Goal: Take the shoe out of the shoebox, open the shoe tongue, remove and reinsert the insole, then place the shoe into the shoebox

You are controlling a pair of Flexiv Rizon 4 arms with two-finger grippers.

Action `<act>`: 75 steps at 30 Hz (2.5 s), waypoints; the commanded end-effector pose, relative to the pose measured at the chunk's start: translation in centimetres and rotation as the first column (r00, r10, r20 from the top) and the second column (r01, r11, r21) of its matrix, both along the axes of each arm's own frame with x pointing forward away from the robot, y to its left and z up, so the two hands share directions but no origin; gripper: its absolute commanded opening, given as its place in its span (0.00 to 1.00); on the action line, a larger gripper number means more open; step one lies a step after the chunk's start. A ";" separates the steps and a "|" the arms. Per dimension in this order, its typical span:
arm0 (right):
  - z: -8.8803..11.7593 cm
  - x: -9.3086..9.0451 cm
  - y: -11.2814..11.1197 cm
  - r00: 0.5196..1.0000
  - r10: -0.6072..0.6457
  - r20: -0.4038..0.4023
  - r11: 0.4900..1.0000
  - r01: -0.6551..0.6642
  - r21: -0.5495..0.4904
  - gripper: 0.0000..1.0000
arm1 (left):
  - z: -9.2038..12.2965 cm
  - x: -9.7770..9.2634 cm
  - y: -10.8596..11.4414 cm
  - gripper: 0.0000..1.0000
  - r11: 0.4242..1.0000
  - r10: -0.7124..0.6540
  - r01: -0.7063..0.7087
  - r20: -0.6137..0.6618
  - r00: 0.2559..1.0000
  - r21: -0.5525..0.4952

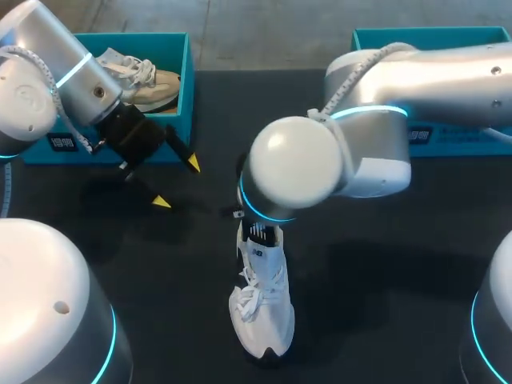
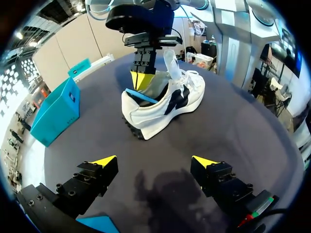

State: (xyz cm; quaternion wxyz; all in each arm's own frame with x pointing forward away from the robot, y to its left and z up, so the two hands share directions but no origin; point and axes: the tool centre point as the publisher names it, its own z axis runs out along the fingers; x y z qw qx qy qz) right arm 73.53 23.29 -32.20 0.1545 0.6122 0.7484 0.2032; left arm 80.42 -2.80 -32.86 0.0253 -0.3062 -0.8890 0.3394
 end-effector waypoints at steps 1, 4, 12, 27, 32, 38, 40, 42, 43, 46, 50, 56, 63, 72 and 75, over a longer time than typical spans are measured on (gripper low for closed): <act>-0.1 0.0 0.3 1.000 0.001 0.010 1.000 -0.001 -0.001 0.00 | 0.0 -0.1 0.0 1.00 1.000 0.001 -0.001 0.002 1.000 0.002; -0.2 0.1 0.2 1.000 0.010 0.009 0.999 -0.010 0.033 0.00 | 0.0 -0.1 0.0 1.00 1.000 0.001 -0.001 0.002 1.000 0.002; -0.4 0.3 0.2 1.000 0.016 0.005 0.998 -0.016 0.053 0.00 | 0.1 0.1 0.2 1.00 1.000 0.000 0.000 -0.010 1.000 0.009; -2.4 1.6 0.2 1.000 0.007 -0.019 0.998 -0.005 0.060 0.00 | 0.2 0.9 1.5 1.00 0.999 0.026 -0.025 -0.036 0.999 0.041; -3.0 1.5 0.1 1.000 -0.004 -0.025 0.998 0.005 0.057 0.00 | 0.2 0.9 1.5 1.00 0.999 0.026 -0.025 -0.036 0.999 0.041; -3.9 1.1 -0.2 0.999 -0.019 -0.029 0.998 0.021 0.064 0.00 | 0.2 0.9 1.5 1.00 0.999 0.026 -0.025 -0.036 0.999 0.041; -4.1 1.0 -0.2 0.999 -0.021 -0.030 0.998 0.023 0.065 0.00 | 0.2 0.9 1.5 1.00 0.999 0.026 -0.025 -0.036 0.999 0.041; -4.3 0.9 -0.2 0.999 -0.024 -0.028 0.997 0.026 0.069 0.00 | 0.2 0.9 1.5 1.00 0.999 0.026 -0.025 -0.036 0.999 0.041; -4.4 0.8 -0.3 0.999 -0.025 -0.027 0.997 0.027 0.069 0.00 | 0.2 0.9 1.5 1.00 0.999 0.026 -0.025 -0.036 0.999 0.041; -4.7 0.7 -0.3 0.999 -0.029 -0.020 0.997 0.030 0.071 0.00 | 0.2 0.9 1.5 1.00 0.999 0.026 -0.025 -0.036 0.999 0.041; -5.1 0.7 -0.4 0.999 -0.031 -0.018 0.997 0.032 0.074 0.00 | 0.2 0.9 1.5 1.00 0.999 0.026 -0.025 -0.036 0.999 0.041; -5.4 0.4 -0.5 0.999 -0.031 -0.023 0.995 0.033 0.089 0.00 | 0.2 0.9 1.5 1.00 0.999 0.026 -0.025 -0.036 0.999 0.041; -2.3 -0.6 -0.4 0.997 -0.042 0.065 0.996 0.037 0.077 0.00 | 0.2 0.9 1.5 1.00 0.999 0.026 -0.025 -0.036 0.999 0.041; -1.5 -0.4 0.0 0.990 -0.036 0.139 0.997 0.026 0.078 0.00 | 0.2 0.9 1.5 1.00 0.999 0.026 -0.025 -0.036 0.999 0.041; -1.8 -0.2 0.1 0.989 -0.035 0.147 0.996 0.023 0.087 0.00 | 0.2 0.9 1.5 1.00 0.999 0.026 -0.025 -0.036 0.999 0.041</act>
